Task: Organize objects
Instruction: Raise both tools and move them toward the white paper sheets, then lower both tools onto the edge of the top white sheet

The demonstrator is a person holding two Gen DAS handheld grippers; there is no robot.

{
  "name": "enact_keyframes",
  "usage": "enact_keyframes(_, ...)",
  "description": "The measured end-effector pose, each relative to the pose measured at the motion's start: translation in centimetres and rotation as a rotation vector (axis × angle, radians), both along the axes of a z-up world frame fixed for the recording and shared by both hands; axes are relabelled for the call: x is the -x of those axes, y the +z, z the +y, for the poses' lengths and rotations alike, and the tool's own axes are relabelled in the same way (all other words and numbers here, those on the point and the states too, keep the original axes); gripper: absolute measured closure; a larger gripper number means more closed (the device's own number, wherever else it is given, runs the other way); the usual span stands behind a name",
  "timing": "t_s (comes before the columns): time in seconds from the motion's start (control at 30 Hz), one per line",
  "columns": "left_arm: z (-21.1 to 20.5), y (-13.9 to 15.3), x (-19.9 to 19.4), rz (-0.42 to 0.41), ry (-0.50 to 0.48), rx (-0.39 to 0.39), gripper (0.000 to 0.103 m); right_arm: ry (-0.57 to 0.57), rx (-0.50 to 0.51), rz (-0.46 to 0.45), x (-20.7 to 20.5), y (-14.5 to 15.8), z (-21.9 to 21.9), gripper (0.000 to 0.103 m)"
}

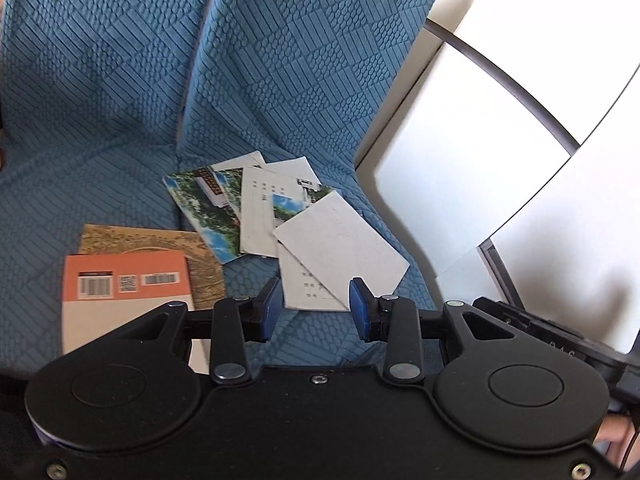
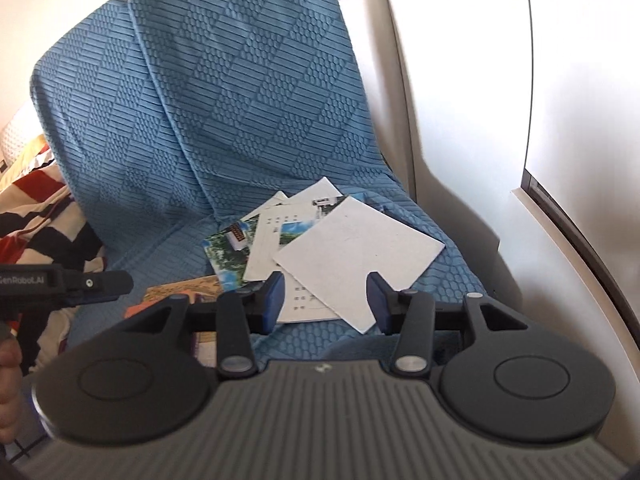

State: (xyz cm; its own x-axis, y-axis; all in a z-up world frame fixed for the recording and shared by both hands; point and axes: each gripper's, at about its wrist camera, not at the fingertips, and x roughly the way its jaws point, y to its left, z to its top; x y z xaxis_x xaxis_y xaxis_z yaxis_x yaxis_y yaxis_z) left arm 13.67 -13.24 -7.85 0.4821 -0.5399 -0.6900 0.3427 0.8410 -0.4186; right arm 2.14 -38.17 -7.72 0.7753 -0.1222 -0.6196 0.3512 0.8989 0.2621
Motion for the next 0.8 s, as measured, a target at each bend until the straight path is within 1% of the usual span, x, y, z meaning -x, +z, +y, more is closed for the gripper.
enact_keyframes(0.13,-1.7,-1.8,-1.9,0.041,-0.004,0.044,0.068,-0.018,-0.019,0.016,-0.8,-1.2,-1.6,0.054)
enact_keyframes(0.27,-3.8,-4.4,-4.0,0.111,-0.017,0.074,0.068,-0.026,-0.043,0.041,-2.2,-2.6,-3.0,0.054)
enact_keyframes(0.37,-5.5,-6.3,-5.5,0.157,-0.031,0.074,0.068,0.000,-0.024,0.093,-3.6,-3.7,-3.4,0.054)
enact_keyframes(0.57,-8.1,-9.1,-8.0,0.223,-0.057,0.074,0.068,0.099,0.011,0.188,-6.4,-5.8,-4.2,0.054)
enact_keyframes(0.67,-9.1,-10.8,-9.2,0.264,-0.053,0.075,0.068,0.166,0.064,0.238,-7.9,-7.0,-4.1,0.055)
enact_keyframes(0.73,-9.6,-11.8,-9.8,0.284,-0.049,0.079,0.068,0.236,0.162,0.318,-9.4,-7.9,-3.5,0.054)
enact_keyframes(0.8,-10.0,-12.8,-10.6,0.298,-0.046,0.060,0.068,0.307,0.248,0.353,-10.3,-8.6,-2.8,0.054)
